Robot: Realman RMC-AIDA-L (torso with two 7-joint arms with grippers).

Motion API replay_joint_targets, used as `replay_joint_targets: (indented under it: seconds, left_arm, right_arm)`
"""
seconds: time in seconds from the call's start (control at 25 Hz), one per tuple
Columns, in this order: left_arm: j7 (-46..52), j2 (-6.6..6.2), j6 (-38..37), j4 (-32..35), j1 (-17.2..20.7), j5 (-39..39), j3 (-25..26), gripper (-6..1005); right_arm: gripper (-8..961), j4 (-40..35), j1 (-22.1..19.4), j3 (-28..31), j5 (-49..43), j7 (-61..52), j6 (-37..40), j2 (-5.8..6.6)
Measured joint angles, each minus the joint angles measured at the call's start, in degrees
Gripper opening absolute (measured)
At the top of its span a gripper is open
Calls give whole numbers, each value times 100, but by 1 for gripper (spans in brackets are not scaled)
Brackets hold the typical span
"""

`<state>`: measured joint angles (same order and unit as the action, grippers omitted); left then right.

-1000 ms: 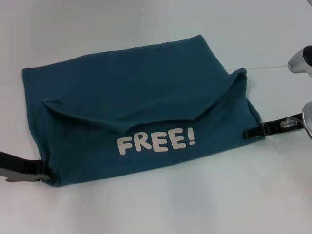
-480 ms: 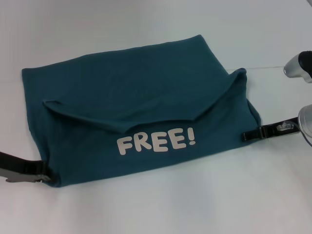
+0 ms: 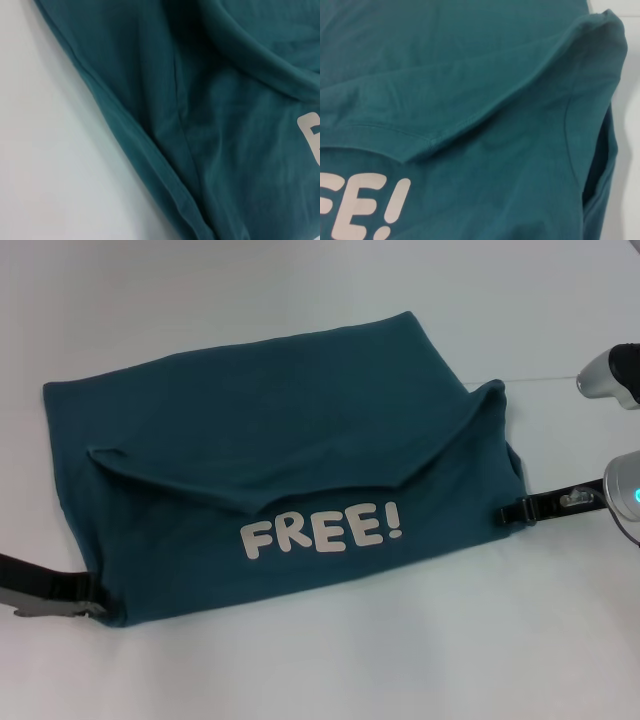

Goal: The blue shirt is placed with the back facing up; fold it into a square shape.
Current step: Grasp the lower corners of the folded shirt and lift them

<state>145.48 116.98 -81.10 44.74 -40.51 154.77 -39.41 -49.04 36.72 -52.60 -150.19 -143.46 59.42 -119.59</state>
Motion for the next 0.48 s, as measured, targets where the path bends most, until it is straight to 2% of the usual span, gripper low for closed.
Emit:
replay_joint_targets:
  seconds: [0.12, 0.36, 0.48]
  left_arm:
    - [-16, 0, -2, -16, 0, 0, 10, 58]
    - [-77, 0, -5, -26, 0, 0, 19, 58]
    - [-142, -4, -53, -27, 1, 0, 25, 58]
  right_arm:
    - [478, 0, -13, 0, 20, 69, -20, -7]
    - [227, -5, -13, 3, 25, 140, 43, -13]
    - [151, -83, -8, 24, 26, 239, 239, 0]
